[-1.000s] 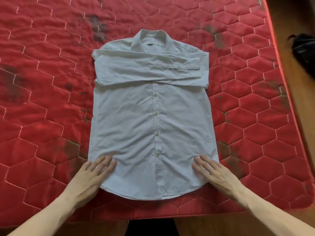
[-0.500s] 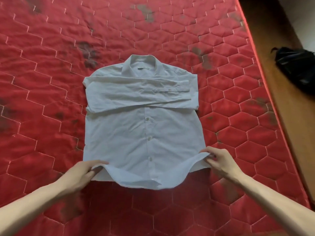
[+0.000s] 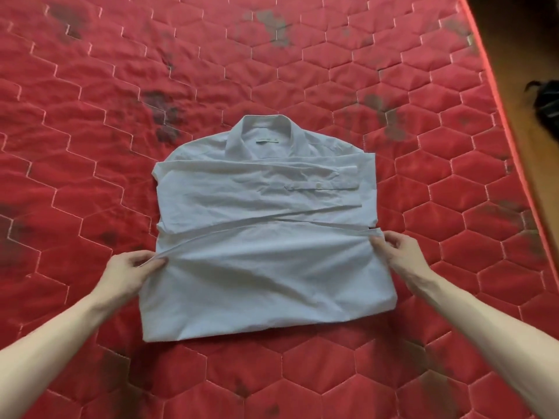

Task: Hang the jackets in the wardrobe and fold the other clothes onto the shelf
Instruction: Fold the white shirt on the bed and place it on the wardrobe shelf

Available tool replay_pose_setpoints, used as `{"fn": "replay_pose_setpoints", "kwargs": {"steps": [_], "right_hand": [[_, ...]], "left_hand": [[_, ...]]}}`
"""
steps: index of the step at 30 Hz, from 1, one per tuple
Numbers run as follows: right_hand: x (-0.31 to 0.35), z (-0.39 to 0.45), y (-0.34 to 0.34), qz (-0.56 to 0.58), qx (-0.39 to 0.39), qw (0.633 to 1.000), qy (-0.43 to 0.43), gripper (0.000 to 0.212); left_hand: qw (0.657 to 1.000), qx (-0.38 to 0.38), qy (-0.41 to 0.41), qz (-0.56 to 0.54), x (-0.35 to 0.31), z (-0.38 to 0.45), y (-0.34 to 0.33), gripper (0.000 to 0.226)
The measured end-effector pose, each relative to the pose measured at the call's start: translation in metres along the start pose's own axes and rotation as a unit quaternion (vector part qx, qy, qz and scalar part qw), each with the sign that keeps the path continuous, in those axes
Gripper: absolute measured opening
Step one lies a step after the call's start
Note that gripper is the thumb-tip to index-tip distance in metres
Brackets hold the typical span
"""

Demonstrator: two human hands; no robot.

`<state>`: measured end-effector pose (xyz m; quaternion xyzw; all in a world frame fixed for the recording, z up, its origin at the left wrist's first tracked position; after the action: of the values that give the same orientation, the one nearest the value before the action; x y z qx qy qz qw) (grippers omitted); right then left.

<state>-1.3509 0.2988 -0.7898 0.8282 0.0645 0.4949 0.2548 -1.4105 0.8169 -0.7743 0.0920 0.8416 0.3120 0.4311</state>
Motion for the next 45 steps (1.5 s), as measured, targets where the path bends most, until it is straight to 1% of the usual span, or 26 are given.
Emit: {"fn": "replay_pose_setpoints", "kwargs": {"steps": [4, 6, 8, 10, 11, 12, 14, 15, 16, 17, 18, 20, 22, 23, 24, 25, 28, 29, 32, 35, 36, 38, 39, 40, 43, 45], "right_hand": [[0.014, 0.008, -0.004, 0.008, -0.036, 0.994, 0.1, 0.014], [0.021, 0.007, -0.006, 0.014, -0.056, 0.99, 0.128, 0.012], [0.017, 0.007, -0.01, -0.006, -0.09, 0.987, 0.134, 0.012], [0.006, 0.009, -0.015, -0.047, -0.112, 0.985, 0.119, 0.012], [0.001, 0.009, -0.019, -0.067, -0.116, 0.986, 0.103, 0.011], [-0.004, 0.008, -0.022, -0.095, -0.124, 0.984, 0.086, 0.012], [-0.011, 0.002, -0.027, -0.181, -0.176, 0.963, 0.095, 0.029], [-0.012, -0.003, -0.031, -0.232, -0.211, 0.94, 0.131, 0.039], [-0.011, -0.011, -0.037, -0.271, -0.231, 0.915, 0.187, 0.046], [-0.009, -0.019, -0.045, -0.293, -0.218, 0.895, 0.256, 0.051], [-0.009, -0.026, -0.054, -0.305, -0.17, 0.877, 0.33, 0.054], [-0.012, -0.039, -0.074, -0.336, -0.034, 0.828, 0.448, 0.058], [-0.021, -0.049, -0.095, -0.397, 0.058, 0.764, 0.505, 0.058], [-0.026, -0.051, -0.104, -0.422, 0.073, 0.748, 0.507, 0.059], [-0.031, -0.051, -0.111, -0.44, 0.07, 0.751, 0.488, 0.061], [-0.035, -0.047, -0.114, -0.449, 0.051, 0.769, 0.452, 0.063], [-0.049, -0.027, -0.103, -0.464, -0.033, 0.827, 0.316, 0.069], [-0.054, -0.023, -0.097, -0.464, -0.041, 0.836, 0.29, 0.07], [-0.058, -0.022, -0.089, -0.449, -0.02, 0.844, 0.292, 0.071], [-0.05, -0.027, -0.097, -0.439, -0.043, 0.837, 0.323, 0.069], [-0.044, -0.03, -0.103, -0.43, -0.041, 0.829, 0.356, 0.068], [-0.038, -0.039, -0.116, -0.423, -0.008, 0.801, 0.422, 0.066], [-0.04, -0.04, -0.118, -0.429, 0.003, 0.793, 0.432, 0.065], [-0.045, -0.039, -0.115, -0.437, 0.001, 0.797, 0.416, 0.066], [-0.063, -0.03, -0.089, -0.434, -0.066, 0.846, 0.303, 0.068], [-0.071, -0.024, -0.076, -0.425, -0.07, 0.853, 0.294, 0.068]], "left_hand": [[0.994, 0.016, 0.066, -0.08, -0.007, 0.022, 0.004, 0.006], [0.988, 0.03, 0.1, -0.111, -0.008, 0.03, 0.01, 0.019], [0.99, 0.027, 0.093, -0.1, -0.005, 0.038, 0.012, 0.029], [0.996, -0.005, 0.071, -0.058, 0.002, 0.041, 0.009, 0.016], [0.998, -0.039, 0.044, -0.011, 0.008, 0.041, 0.007, 0.007], [0.993, -0.089, 0.0, 0.074, 0.014, 0.039, 0.002, 0.013], [0.946, -0.182, -0.12, 0.239, 0.018, 0.025, -0.011, 0.03], [0.919, -0.205, -0.198, 0.273, 0.016, 0.014, -0.021, 0.034], [0.897, -0.19, -0.278, 0.286, 0.014, 0.003, -0.033, 0.037], [0.878, -0.151, -0.352, 0.286, 0.012, -0.01, -0.046, 0.041], [0.867, -0.097, -0.402, 0.279, 0.014, -0.022, -0.06, 0.046], [0.84, -0.012, -0.465, 0.28, 0.02, -0.042, -0.089, 0.054], [0.815, 0.019, -0.494, 0.304, 0.024, -0.052, -0.115, 0.06], [0.808, 0.018, -0.495, 0.32, 0.024, -0.053, -0.125, 0.062], [0.81, 0.009, -0.481, 0.336, 0.024, -0.047, -0.132, 0.064], [0.819, -0.01, -0.454, 0.35, 0.027, -0.037, -0.135, 0.066], [0.872, -0.073, -0.317, 0.365, 0.049, -0.006, -0.119, 0.072], [0.875, -0.079, -0.306, 0.367, 0.058, -0.001, -0.112, 0.074], [0.87, -0.057, -0.322, 0.369, 0.07, 0.002, -0.099, 0.076], [0.892, -0.104, -0.288, 0.333, 0.06, -0.009, -0.103, 0.075], [0.895, -0.103, -0.293, 0.321, 0.054, -0.014, -0.108, 0.075], [0.884, -0.079, -0.327, 0.325, 0.049, -0.022, -0.118, 0.074], [0.879, -0.073, -0.33, 0.336, 0.05, -0.021, -0.12, 0.073], [0.88, -0.073, -0.318, 0.346, 0.054, -0.02, -0.119, 0.073], [0.887, -0.092, -0.286, 0.35, 0.064, -0.012, -0.113, 0.073], [0.887, -0.083, -0.295, 0.346, 0.062, -0.011, -0.114, 0.073]]}}
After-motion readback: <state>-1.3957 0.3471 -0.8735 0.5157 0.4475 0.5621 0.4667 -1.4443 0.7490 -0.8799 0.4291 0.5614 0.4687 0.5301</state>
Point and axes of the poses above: each hand's wrist, its own z-axis towards the middle knuckle, its own y-axis out of the back of the hand, x = y × z, the point moved 2 cm from there along z, towards the middle knuckle, and after that the axes turned 12 degrees about -x, right-handed, at the moved point
